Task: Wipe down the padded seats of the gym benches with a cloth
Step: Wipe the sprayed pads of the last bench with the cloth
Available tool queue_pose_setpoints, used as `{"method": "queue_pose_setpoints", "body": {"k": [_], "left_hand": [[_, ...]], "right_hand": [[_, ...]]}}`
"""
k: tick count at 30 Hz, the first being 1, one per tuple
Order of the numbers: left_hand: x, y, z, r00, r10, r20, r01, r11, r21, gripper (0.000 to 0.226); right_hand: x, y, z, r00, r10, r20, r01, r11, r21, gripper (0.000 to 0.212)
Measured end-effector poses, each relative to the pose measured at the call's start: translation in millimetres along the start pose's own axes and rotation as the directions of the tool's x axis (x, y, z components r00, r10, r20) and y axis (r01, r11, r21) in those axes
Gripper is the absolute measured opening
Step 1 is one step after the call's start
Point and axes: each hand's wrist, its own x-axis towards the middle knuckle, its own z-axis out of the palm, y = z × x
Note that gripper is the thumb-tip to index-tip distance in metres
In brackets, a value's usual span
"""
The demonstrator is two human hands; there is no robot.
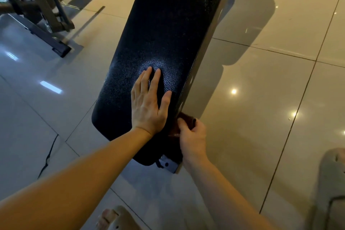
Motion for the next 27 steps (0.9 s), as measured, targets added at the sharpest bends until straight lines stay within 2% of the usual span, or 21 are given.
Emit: {"method": "queue_pose_setpoints", "body": {"k": [2, 4, 8, 10, 13, 15, 17, 19, 21, 25, 27], "left_hand": [[0, 0, 0, 1.000, -0.004, 0.006, 0.004, 1.000, -0.002, 0.066], [-1, 1, -1, 1.000, -0.004, 0.012, 0.004, 1.000, -0.003, 0.066], [-1, 1, -1, 1.000, -0.012, 0.012, 0.012, 1.000, -0.011, 0.066], [1, 1, -1, 1.000, -0.014, 0.015, 0.014, 1.000, -0.014, 0.066], [1, 0, 0, 1.000, -0.009, 0.016, 0.010, 1.000, -0.011, 0.066], [0, 1, -1, 1.000, -0.004, 0.014, 0.004, 1.000, -0.018, 0.065], [-1, 0, -2, 1.000, -0.004, 0.010, 0.005, 1.000, -0.028, 0.065], [1, 1, -2, 1.000, -0.004, 0.009, 0.004, 1.000, -0.024, 0.066], [2, 1, -1, 1.000, -0.006, 0.009, 0.006, 1.000, -0.015, 0.066], [-1, 1, -2, 1.000, -0.008, 0.014, 0.009, 1.000, -0.028, 0.066], [2, 1, -1, 1.000, 0.000, 0.011, 0.000, 1.000, -0.027, 0.066]], "right_hand": [[24, -28, 3, 0.997, -0.073, -0.036, 0.076, 0.995, 0.065, 0.005], [32, -31, 5, 0.988, -0.134, -0.072, 0.135, 0.991, 0.019, 0.006], [3, 5, 3, 0.999, 0.006, -0.038, -0.008, 0.997, -0.073, 0.006], [7, -5, 6, 0.996, -0.060, -0.063, 0.061, 0.998, 0.007, 0.006], [30, -25, 10, 0.976, -0.179, -0.124, 0.177, 0.984, -0.032, 0.009], [27, -15, 5, 0.983, -0.144, -0.117, 0.133, 0.986, -0.101, 0.010], [17, -6, 4, 0.995, -0.057, -0.085, 0.050, 0.995, -0.091, 0.008], [15, -9, 7, 0.991, -0.093, -0.093, 0.090, 0.995, -0.031, 0.006], [26, -11, 8, 0.983, -0.150, -0.110, 0.145, 0.988, -0.052, 0.006], [23, -15, 6, 0.986, -0.132, -0.101, 0.124, 0.989, -0.083, 0.007], [24, -20, 7, 0.976, -0.184, -0.115, 0.177, 0.982, -0.067, 0.007]]}}
